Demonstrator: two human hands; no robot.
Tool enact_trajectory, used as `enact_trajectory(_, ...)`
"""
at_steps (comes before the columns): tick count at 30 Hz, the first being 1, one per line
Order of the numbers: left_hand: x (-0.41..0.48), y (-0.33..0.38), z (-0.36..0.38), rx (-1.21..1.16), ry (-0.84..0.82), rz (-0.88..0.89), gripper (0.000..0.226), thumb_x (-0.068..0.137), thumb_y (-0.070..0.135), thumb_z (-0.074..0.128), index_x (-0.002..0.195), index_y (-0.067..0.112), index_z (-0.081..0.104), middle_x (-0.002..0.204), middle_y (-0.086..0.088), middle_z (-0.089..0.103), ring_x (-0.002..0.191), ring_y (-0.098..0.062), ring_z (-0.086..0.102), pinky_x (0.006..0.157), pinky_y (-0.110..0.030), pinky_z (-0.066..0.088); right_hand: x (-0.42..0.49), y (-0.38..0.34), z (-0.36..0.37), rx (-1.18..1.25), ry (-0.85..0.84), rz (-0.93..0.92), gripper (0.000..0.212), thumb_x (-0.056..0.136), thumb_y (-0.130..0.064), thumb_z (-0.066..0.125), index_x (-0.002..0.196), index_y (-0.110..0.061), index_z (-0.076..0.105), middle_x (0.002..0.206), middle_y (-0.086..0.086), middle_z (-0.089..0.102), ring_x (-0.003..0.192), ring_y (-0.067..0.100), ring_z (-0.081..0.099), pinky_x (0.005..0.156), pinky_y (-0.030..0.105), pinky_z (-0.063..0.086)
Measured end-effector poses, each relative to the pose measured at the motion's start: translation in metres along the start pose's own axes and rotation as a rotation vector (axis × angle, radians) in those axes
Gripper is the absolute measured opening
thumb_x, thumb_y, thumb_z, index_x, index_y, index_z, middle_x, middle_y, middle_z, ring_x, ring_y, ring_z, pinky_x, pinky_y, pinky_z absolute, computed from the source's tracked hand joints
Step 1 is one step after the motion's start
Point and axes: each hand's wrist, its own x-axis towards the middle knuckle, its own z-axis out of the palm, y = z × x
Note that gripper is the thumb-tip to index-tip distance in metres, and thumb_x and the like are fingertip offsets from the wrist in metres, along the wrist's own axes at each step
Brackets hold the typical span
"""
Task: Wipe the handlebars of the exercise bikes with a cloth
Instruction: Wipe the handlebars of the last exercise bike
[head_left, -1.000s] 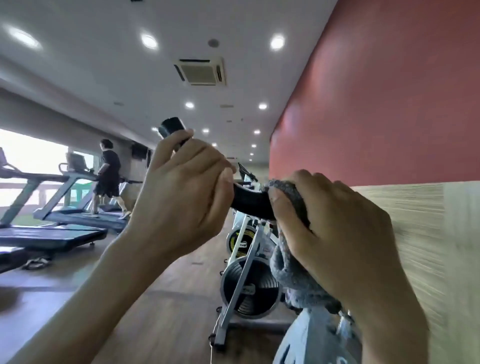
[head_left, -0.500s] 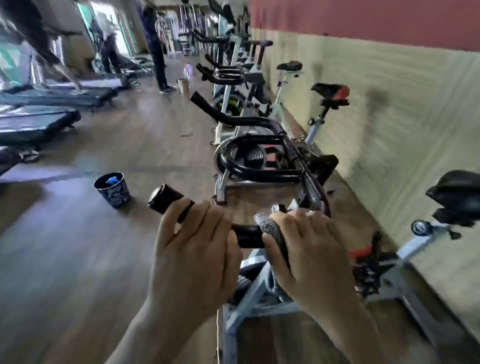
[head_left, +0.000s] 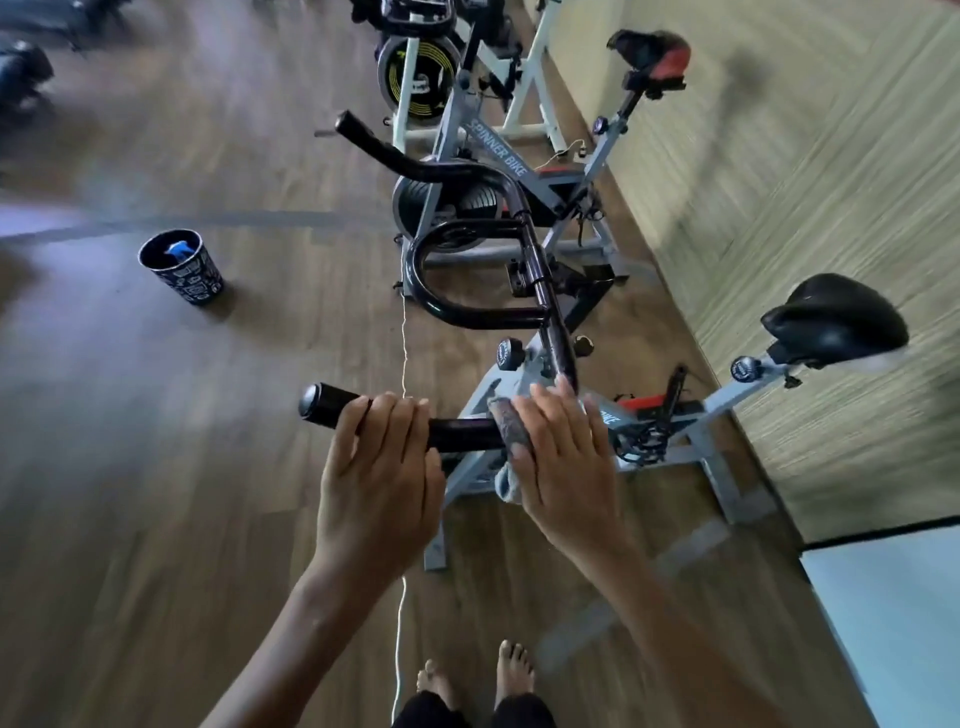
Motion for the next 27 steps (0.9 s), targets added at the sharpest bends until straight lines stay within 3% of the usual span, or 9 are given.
enact_trajectory(3, 0.002, 0.023, 0.009, -0.043, -0.047, -0.005, 0.046, 0.095, 0.024, 0.031, 0.123, -0.002, 0.058, 0.122, -0.015, 0.060, 0.122, -0.033, 0.051, 0.116, -0.049, 0.022, 0.002, -0.006, 0.003, 0.196, 0.029, 0.157, 0.048, 0.101, -0.031, 0.028, 0.137, -0.005, 0.047, 0.149, 0.015, 0.041, 0.147, 0.029, 0.020, 0.118, 0.047, 0.025)
enact_trajectory(6, 0.009, 0.041, 0.018, -0.123, -0.057, -0.045, 0.048, 0.096, 0.025, 0.029, 0.123, -0.003, 0.058, 0.125, -0.015, 0.060, 0.126, -0.030, 0.051, 0.115, -0.050, 0.022, 0.019, -0.011, 0.002, 0.361, 0.022, 0.332, 0.048, 0.100, -0.028, 0.028, 0.137, -0.005, 0.049, 0.153, 0.015, 0.035, 0.147, 0.028, 0.018, 0.118, 0.045, 0.025)
enact_trajectory(9, 0.018, 0.055, 0.025, -0.171, -0.071, -0.057, 0.047, 0.097, 0.027, 0.029, 0.118, -0.001, 0.060, 0.123, -0.015, 0.062, 0.125, -0.030, 0.052, 0.112, -0.045, 0.028, 0.060, 0.014, -0.011, 0.404, -0.225, 0.404, 0.045, 0.103, -0.026, 0.029, 0.142, -0.011, 0.044, 0.159, 0.004, 0.024, 0.149, 0.020, 0.011, 0.119, 0.044, 0.022)
enact_trajectory(12, 0.021, 0.060, 0.029, -0.198, -0.042, -0.055, 0.040, 0.098, 0.026, 0.030, 0.111, 0.004, 0.060, 0.114, -0.012, 0.065, 0.111, -0.027, 0.057, 0.105, -0.040, 0.035, 0.093, 0.028, -0.018, 0.302, -0.460, 0.357, 0.046, 0.104, -0.027, 0.029, 0.149, -0.016, 0.034, 0.163, -0.004, 0.008, 0.150, 0.016, -0.002, 0.119, 0.040, 0.014)
enact_trajectory(15, 0.017, 0.058, 0.031, -0.194, 0.018, -0.044, 0.034, 0.099, 0.024, 0.031, 0.108, 0.007, 0.059, 0.104, -0.007, 0.062, 0.098, -0.025, 0.055, 0.099, -0.038, 0.036, 0.077, 0.017, -0.022, 0.303, -0.415, 0.355, 0.051, 0.102, -0.033, 0.035, 0.150, -0.015, 0.031, 0.163, -0.003, 0.002, 0.150, 0.019, -0.007, 0.118, 0.038, 0.015)
enact_trajectory(20, 0.017, 0.056, 0.035, -0.176, 0.067, -0.036, 0.033, 0.098, 0.024, 0.032, 0.108, 0.008, 0.059, 0.104, -0.006, 0.061, 0.097, -0.024, 0.056, 0.099, -0.039, 0.037, 0.030, -0.002, -0.024, 0.413, -0.297, 0.453, 0.066, 0.101, -0.042, 0.038, 0.154, -0.016, 0.009, 0.162, 0.004, -0.013, 0.149, 0.021, -0.010, 0.116, 0.035, 0.007)
enact_trajectory(27, 0.016, 0.056, 0.038, -0.165, 0.086, -0.022, 0.028, 0.097, 0.022, 0.033, 0.106, 0.009, 0.056, 0.102, -0.006, 0.059, 0.093, -0.024, 0.052, 0.098, -0.039, 0.037, 0.120, 0.044, -0.013, 0.449, -0.501, 0.575, 0.062, 0.104, -0.034, 0.026, 0.154, -0.011, -0.003, 0.162, 0.014, -0.007, 0.149, 0.030, -0.001, 0.118, 0.047, 0.011)
